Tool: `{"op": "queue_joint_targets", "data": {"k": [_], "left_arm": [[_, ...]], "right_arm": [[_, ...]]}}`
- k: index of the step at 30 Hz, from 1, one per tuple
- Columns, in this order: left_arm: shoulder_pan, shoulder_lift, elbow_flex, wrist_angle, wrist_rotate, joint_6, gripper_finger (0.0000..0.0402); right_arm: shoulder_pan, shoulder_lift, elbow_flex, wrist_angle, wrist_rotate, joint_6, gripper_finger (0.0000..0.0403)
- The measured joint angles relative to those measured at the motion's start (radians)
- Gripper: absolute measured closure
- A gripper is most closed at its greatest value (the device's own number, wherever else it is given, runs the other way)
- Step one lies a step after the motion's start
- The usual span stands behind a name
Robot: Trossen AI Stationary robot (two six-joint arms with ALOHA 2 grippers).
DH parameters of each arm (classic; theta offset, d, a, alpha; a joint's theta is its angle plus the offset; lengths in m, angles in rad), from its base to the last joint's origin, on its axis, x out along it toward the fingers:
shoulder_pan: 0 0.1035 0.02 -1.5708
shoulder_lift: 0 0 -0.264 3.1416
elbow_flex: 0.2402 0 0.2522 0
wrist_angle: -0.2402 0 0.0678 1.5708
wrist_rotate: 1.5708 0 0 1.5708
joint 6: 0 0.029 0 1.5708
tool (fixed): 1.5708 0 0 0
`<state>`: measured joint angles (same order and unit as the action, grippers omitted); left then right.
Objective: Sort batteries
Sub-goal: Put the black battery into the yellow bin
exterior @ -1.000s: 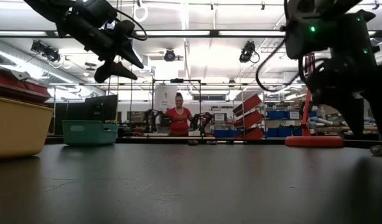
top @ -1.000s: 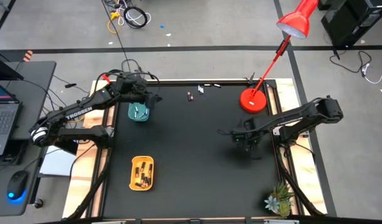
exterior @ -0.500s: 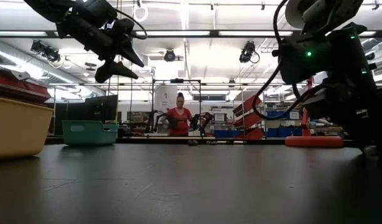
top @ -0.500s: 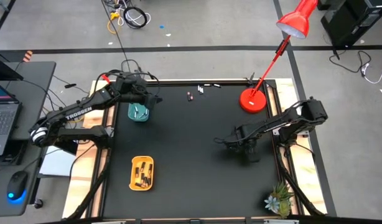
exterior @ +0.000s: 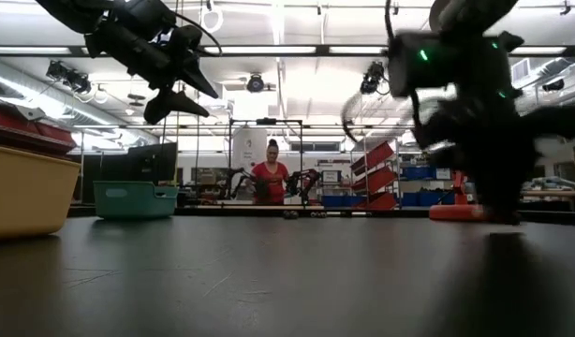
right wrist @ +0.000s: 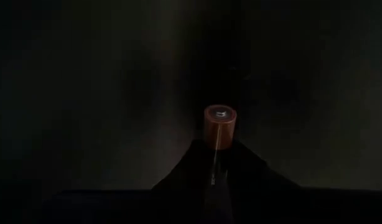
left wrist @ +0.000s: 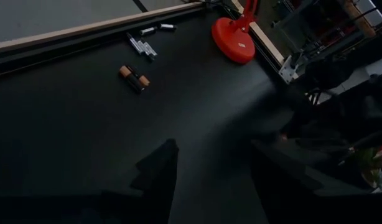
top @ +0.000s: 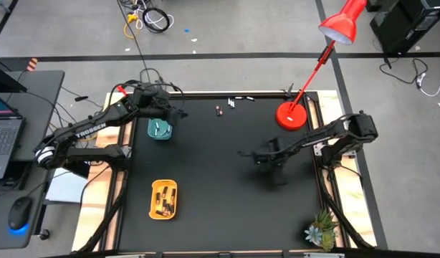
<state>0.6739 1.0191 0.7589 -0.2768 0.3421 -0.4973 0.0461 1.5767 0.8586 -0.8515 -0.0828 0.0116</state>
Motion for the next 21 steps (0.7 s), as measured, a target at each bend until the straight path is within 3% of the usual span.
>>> {"op": "queue_joint_targets", "data": {"k": [7, 10, 14, 21], "left_arm": [[0.000, 0.001, 0.000, -0.003, 0.000, 0.017, 0.0199], [-0.006, 0.008, 0.000, 0.031, 0.058, 0.035, 0.0199], [-0.056, 0.043, 0.000, 0.173, 0.120, 0.086, 0.0199], [-0.140, 0.119, 0.000, 0.479, 0.105, 0.095, 0.0199]], "right_arm": [[-0.040, -0.031, 0.101, 0.029, 0.071, 0.058, 0.0364], [-0.073, -0.029, 0.169, 0.108, 0.089, 0.086, 0.0364], [-0.138, -0.025, 0.267, 0.293, 0.090, 0.197, 0.0364], [-0.236, -0.023, 0.397, 0.488, 0.082, 0.332, 0.0364]]}}
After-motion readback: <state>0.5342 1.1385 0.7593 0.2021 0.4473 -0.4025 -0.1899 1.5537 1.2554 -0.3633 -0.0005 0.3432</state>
